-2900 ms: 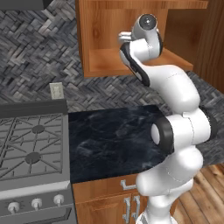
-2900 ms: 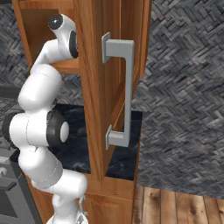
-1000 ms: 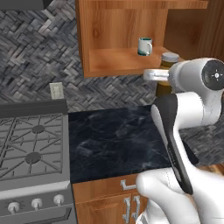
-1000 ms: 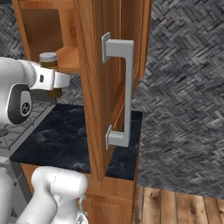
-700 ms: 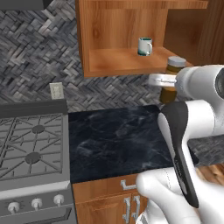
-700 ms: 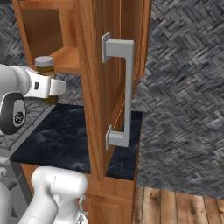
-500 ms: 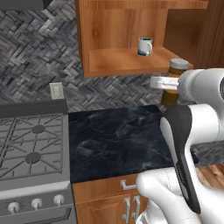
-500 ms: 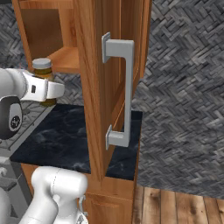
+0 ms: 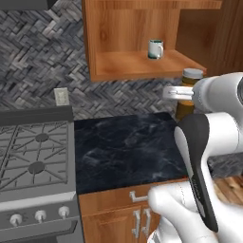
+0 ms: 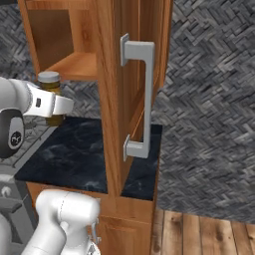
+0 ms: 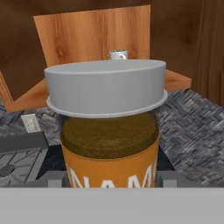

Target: Take the cinnamon bottle from the cabinet and place it on the dining table, next to the plate with the cupcake. Then take the chocolate from the dining counter and place it on the cupcake plate.

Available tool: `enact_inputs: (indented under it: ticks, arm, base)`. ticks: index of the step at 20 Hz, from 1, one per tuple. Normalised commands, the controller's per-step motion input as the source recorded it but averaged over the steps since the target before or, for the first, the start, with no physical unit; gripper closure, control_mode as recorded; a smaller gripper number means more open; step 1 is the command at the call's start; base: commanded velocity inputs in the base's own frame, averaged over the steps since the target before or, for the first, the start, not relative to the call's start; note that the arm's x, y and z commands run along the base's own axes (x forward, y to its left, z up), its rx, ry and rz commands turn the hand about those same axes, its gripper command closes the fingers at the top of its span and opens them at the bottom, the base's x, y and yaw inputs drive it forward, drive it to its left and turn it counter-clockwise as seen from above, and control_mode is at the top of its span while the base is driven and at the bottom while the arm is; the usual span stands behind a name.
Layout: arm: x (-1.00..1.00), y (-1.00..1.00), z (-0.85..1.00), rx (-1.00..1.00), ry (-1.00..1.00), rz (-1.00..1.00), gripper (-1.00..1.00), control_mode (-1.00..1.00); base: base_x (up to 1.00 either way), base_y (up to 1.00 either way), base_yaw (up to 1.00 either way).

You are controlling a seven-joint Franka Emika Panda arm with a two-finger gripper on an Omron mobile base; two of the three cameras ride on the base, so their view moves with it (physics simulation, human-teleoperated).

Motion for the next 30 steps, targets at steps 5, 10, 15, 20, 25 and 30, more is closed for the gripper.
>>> enact_inputs:
  ticks: [5,10,15,20,25,30]
  arm:
    - [0.0,0.0,0.0,0.0,0.0,0.0,1.0,1.0]
    - [0.0,0.0,0.0,0.0,0.0,0.0,1.0,1.0]
    - [0.0,0.0,0.0,0.0,0.0,0.0,1.0,1.0]
    - [0.0,0.0,0.0,0.0,0.0,0.0,1.0,1.0]
    - [0.0,0.0,0.0,0.0,0.0,0.0,1.0,1.0]
    - [0.0,0.0,0.0,0.0,0.0,0.0,1.0,1.0]
  base:
    - [-0.75,0.03,0.27]
    - [-0.57,0.25,0.58]
    - [-0.51,0.15,0.74]
    - [-0.36,0.08,0.91]
    - [-0.1,0.08,0.93]
    - [0.0,0.05,0.91]
